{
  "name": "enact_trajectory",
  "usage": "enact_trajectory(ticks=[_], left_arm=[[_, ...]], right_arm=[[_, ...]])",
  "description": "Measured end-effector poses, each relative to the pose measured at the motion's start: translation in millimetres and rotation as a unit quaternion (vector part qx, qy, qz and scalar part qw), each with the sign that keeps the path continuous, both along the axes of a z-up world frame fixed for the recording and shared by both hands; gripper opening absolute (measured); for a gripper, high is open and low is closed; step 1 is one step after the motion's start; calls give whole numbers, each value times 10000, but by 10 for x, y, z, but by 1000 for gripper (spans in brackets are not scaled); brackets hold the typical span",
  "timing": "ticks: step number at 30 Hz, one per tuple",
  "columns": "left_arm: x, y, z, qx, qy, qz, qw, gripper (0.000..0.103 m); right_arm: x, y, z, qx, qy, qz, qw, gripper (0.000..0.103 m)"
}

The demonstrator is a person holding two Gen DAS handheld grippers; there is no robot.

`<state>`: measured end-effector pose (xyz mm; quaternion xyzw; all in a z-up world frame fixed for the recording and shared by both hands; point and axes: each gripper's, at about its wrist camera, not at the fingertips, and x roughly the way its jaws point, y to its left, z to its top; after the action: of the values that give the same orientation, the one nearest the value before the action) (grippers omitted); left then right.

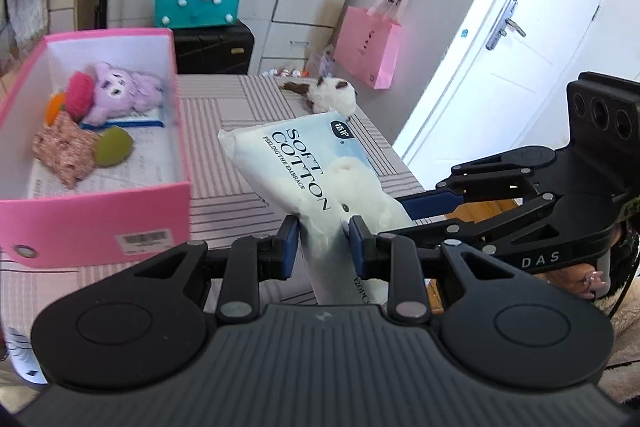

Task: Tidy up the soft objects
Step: 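Lift the wipes pack with the left tool and carry it over the pink box, then lower the wipes pack into the pink box and open the left tool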

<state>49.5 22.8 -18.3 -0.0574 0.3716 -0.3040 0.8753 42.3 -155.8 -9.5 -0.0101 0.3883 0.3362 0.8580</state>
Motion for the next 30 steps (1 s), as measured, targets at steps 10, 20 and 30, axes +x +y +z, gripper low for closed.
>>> enact_trajectory(ticks=[10,20,30], left_arm=[[-33,462,312,261,-308,309,9987,26],[325,1042,409,257,-816,1135,9898,26],[1174,1368,51,662,-207,1476,9866,26]], right_arm=[[243,493,285,6,-375,496,9981,36],[897,1084,294,223,-479,839,9951,34],[1708,1590,-285,109,509,575,9970,30]])
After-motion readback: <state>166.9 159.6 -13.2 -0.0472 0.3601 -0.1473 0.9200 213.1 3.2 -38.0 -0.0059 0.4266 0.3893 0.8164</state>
